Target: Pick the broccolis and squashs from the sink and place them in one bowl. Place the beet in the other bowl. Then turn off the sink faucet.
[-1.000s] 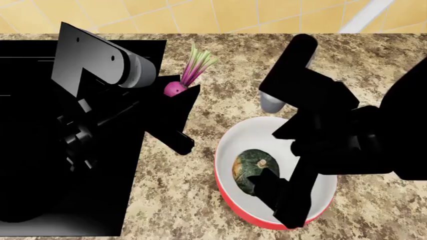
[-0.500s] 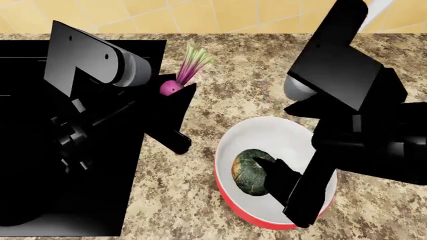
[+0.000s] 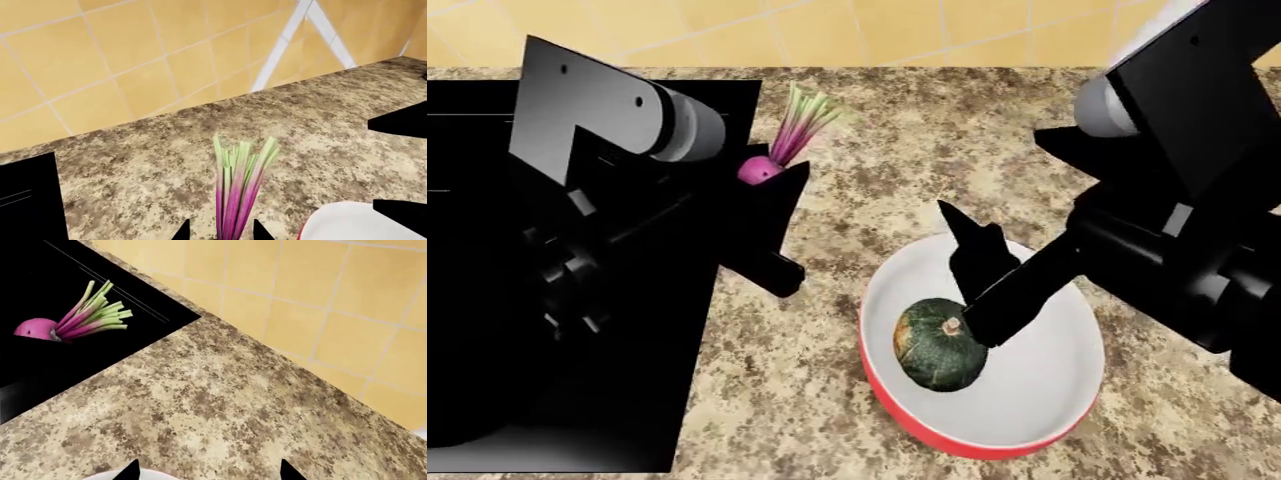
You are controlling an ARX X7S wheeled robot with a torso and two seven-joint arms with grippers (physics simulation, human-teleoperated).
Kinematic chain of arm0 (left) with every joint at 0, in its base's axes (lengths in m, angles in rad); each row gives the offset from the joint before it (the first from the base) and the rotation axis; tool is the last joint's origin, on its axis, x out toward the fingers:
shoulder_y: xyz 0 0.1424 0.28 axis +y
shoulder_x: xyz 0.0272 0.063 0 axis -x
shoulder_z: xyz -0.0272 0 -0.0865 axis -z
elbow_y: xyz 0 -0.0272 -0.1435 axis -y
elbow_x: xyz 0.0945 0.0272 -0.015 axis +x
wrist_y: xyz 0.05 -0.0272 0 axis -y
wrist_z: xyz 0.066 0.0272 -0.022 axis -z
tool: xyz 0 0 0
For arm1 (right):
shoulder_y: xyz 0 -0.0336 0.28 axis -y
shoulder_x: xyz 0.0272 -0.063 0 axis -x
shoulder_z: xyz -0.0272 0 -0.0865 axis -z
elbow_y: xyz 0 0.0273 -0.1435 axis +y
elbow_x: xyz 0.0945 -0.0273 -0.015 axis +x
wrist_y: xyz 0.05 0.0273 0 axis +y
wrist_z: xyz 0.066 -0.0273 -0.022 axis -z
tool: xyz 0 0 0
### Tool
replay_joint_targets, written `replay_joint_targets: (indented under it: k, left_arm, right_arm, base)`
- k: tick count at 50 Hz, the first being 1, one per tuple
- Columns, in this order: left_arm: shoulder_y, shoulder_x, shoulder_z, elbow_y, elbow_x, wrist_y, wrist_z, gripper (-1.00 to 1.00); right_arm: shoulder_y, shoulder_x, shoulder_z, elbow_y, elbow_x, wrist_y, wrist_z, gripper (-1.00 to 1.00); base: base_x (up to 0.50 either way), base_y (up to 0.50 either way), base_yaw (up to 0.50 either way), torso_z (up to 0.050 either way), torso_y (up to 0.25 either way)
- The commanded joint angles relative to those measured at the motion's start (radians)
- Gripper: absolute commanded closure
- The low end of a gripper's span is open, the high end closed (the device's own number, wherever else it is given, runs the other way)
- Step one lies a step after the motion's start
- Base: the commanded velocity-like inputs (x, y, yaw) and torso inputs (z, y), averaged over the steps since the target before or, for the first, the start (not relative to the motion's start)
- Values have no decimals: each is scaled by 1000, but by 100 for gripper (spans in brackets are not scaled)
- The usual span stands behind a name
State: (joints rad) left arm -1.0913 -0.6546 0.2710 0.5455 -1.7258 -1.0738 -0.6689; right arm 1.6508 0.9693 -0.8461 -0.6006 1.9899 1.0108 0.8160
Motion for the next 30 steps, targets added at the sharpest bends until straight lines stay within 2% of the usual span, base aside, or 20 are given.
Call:
replay_joint_targets:
  k: [1,30]
  left_arm:
    - [3,-2,2,-10,10,9,-4,100]
    - [3,-15,2,1,-6,24,-18,100]
  right_arm:
    - [-108,38,59,-40,-111,-123,-7,-100]
    - [-85,5,56,-77,-119,-117,32,-100]
  base:
    - [1,500,0,0,0]
    - [0,500,0,0,0]
